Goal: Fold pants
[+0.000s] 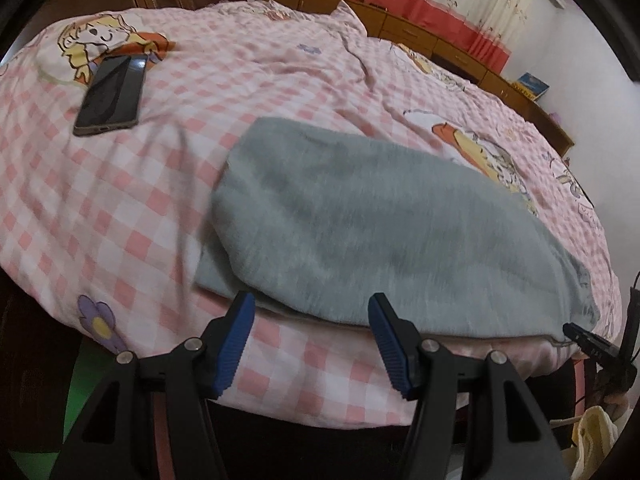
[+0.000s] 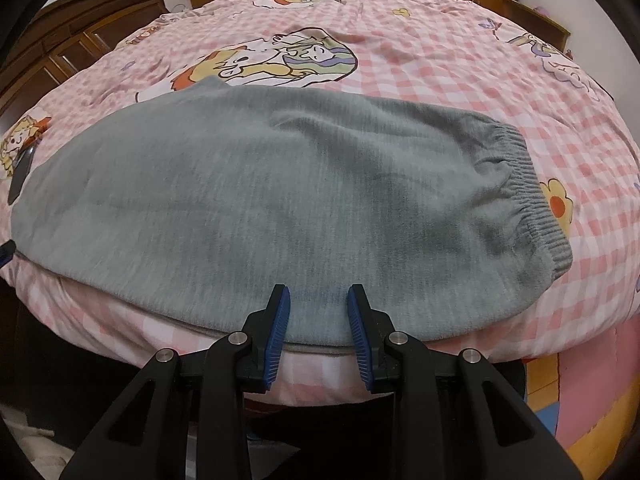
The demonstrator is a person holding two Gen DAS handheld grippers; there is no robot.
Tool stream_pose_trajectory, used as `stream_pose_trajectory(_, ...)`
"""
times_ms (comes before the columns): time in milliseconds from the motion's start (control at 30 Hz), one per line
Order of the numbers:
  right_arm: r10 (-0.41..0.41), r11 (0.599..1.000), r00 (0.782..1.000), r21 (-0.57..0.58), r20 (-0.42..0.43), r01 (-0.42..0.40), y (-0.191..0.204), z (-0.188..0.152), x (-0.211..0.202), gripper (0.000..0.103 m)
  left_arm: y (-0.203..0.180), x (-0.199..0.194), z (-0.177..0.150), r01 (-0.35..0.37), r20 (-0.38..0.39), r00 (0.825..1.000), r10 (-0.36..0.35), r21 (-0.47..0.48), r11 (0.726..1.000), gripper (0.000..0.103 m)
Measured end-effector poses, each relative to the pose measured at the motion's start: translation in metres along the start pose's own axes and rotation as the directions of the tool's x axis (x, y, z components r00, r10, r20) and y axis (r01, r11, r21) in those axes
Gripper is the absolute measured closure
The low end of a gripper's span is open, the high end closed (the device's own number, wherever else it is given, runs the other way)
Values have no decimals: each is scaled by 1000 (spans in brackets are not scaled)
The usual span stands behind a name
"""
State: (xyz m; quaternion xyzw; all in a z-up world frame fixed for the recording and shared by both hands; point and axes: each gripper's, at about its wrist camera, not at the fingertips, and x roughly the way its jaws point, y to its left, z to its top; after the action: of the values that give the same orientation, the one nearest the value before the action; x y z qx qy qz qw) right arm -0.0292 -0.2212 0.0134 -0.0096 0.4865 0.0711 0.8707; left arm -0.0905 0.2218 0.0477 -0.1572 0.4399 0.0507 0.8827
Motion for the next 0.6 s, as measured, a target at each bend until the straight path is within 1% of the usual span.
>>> stream_pose_trajectory(167,0,1000,1000,2,-1,0,0,0,1,72,2,10,2,13,0,1000,-13,-16,1000,41)
stream_pose_trajectory(233,-2,1000,1000,0,-1,2,0,1,1,72,3,9,4,32,21,999,-31,-31,999,41)
stream_pose_trajectory(367,-1,1000,1000,2,-1,1,0,1,1,72,6,3,10,44,66,997,-40,-57,997,41)
stream_pose_trajectory(400,-1,1000,1000,2,-2,1,0,1,1,72,7,2,12,38,80,996,-33,-67,997,41)
stream_pose_trajectory(467,0,1000,1000,2,-1,0,-1,0,2,72,12,-8,15,5,143,990,11,-108,994,41)
stream_pose_trajectory(533,1,1000,1000,1,-1,-1,-1,1,2,72,16,-20,16,-25,201,978,52,-135,991,41)
stream_pose_trajectory(600,1,1000,1000,5,-2,-1,0,0,2,72,20,-29,19,-59,223,971,89,-139,989,41)
